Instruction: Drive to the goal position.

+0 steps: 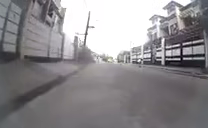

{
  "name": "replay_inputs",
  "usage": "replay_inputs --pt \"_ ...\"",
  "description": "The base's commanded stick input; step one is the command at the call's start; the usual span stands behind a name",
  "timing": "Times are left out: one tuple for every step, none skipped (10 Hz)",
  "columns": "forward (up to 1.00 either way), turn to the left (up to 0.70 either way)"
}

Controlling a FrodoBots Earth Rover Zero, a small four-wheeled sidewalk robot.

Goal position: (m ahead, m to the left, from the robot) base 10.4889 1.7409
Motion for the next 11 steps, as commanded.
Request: replay_inputs --pt "1.00 0.41" --pt "1.00 0.41" --pt "1.00 0.41" --pt "1.00 0.30" --pt "1.00 0.01" --pt "1.00 0.01" --pt "1.00 0.01" --pt "1.00 0.01" --pt "1.00 0.01" --pt "1.00 0.01" --pt "1.00 0.01"
